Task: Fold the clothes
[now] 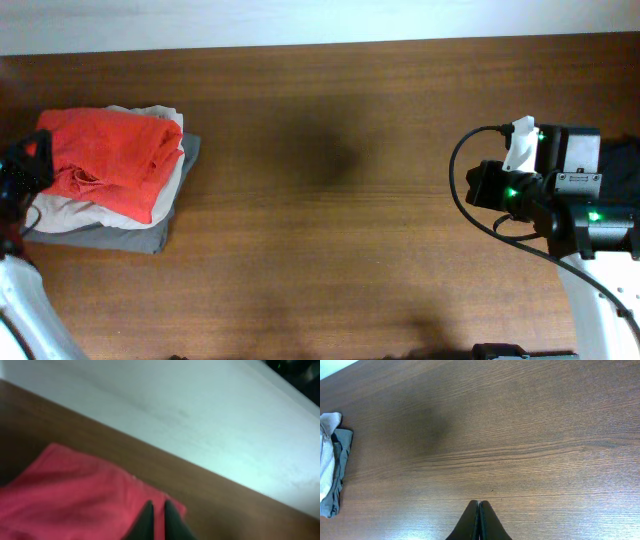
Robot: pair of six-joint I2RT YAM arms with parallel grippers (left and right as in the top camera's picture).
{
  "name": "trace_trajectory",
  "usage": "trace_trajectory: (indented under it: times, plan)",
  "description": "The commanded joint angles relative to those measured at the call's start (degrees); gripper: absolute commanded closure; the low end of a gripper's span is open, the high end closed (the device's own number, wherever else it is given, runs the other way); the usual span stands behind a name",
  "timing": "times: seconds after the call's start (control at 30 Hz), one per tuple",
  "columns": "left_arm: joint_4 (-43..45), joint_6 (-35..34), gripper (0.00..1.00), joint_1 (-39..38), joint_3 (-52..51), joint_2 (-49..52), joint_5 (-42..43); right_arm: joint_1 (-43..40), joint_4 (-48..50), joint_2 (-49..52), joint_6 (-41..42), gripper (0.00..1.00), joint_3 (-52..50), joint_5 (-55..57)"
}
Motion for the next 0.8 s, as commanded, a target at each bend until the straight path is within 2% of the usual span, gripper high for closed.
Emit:
trace_trajectory:
  times: [0.0,0.13,0.2,0.3,0.43,0.57,0.77]
  plan:
    - [7.87,-1.36,0.99,-2.23,-0.33,10.86,-0.61,-0.22,0.13,0.7,-0.07,0.96,0.24,0.5]
    - [9.01,-1.22,0.99,-3.54,-0.33,19.65,-0.31,-0.22,-0.17,0.76,-0.07,0.96,0.24,0.46]
    - [4.68,0.42,0.99,-3.52,-0.33,23.61,-0.44,-0.22,-0.52,0.74,-0.07,0.96,0.24,0.48]
    - [-2.73,6.54,1.0,-3.48,-0.35,28.39,-1.49,-0.22,-1.11,0.74,-0.09,0.96,0.24,0.5]
    - [-4.72,7.69,1.0,-3.54,-0.46,31.28,-3.93,-0.22,-0.52,0.74,-0.07,0.96,0.24,0.5]
    - [-4.5,7.39,0.99,-2.78,-0.39,29.33,-2.4,-0.22,-0.24,0.76,-0.07,0.96,0.24,0.48]
    - [-4.5,1.97,0.99,-0.76,1.49,18.82,5.64,-0.22,-0.22,0.74,-0.09,0.96,0.24,0.5]
